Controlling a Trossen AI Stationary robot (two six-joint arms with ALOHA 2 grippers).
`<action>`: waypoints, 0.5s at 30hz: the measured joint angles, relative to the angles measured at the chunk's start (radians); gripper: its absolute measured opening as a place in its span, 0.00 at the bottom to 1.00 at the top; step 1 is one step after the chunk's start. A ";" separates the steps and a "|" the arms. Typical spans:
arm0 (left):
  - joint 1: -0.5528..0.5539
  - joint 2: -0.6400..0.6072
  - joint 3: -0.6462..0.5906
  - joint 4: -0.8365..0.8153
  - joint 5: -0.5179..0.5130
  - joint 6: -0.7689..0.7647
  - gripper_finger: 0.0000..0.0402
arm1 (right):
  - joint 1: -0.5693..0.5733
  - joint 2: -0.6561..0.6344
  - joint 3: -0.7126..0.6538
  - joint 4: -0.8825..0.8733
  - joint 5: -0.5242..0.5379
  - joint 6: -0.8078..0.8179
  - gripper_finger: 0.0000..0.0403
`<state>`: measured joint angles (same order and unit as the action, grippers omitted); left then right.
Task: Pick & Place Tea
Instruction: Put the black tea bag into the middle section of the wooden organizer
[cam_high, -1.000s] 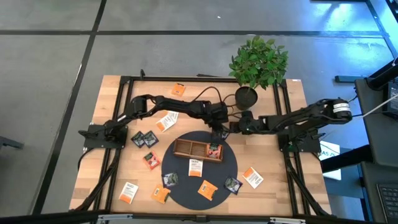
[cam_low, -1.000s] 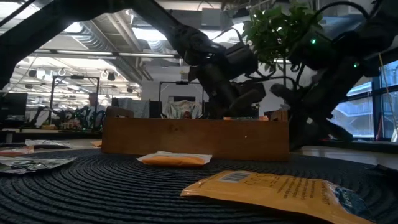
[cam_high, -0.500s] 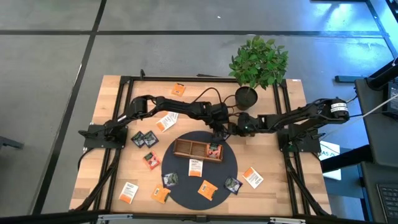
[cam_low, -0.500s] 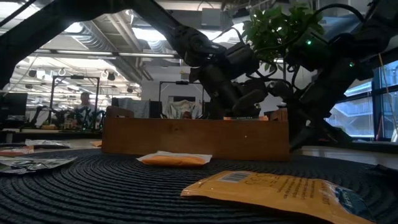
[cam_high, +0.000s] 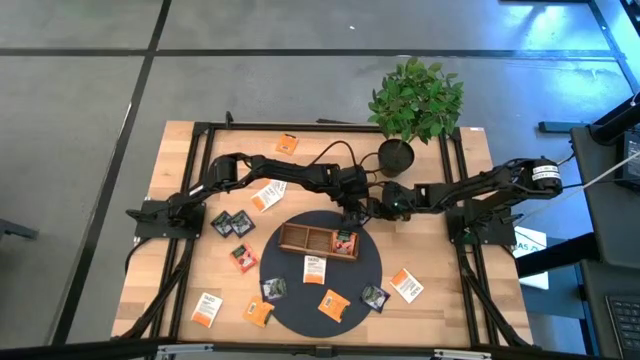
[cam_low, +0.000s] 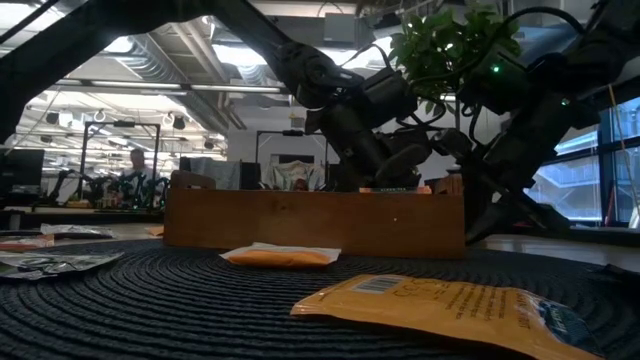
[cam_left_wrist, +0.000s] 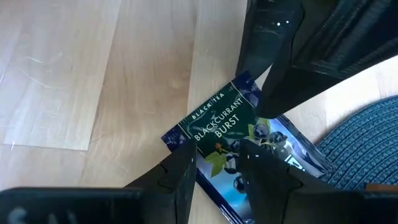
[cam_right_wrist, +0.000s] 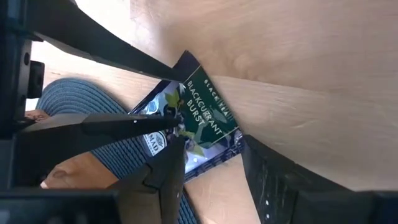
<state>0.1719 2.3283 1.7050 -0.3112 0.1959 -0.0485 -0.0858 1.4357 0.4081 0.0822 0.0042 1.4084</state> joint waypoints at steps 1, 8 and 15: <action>0.000 0.001 0.000 0.001 -0.001 0.000 0.30 | -0.005 0.000 -0.001 -0.001 -0.007 0.000 0.38; 0.000 0.004 0.000 0.009 -0.001 0.000 0.30 | -0.023 0.001 -0.002 -0.010 -0.017 -0.026 0.24; 0.000 0.005 0.000 0.017 -0.002 -0.003 0.30 | -0.025 0.002 -0.003 -0.017 -0.008 -0.054 0.06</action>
<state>0.1721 2.3333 1.7054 -0.2941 0.1940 -0.0513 -0.1104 1.4376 0.4049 0.0656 -0.0041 1.3547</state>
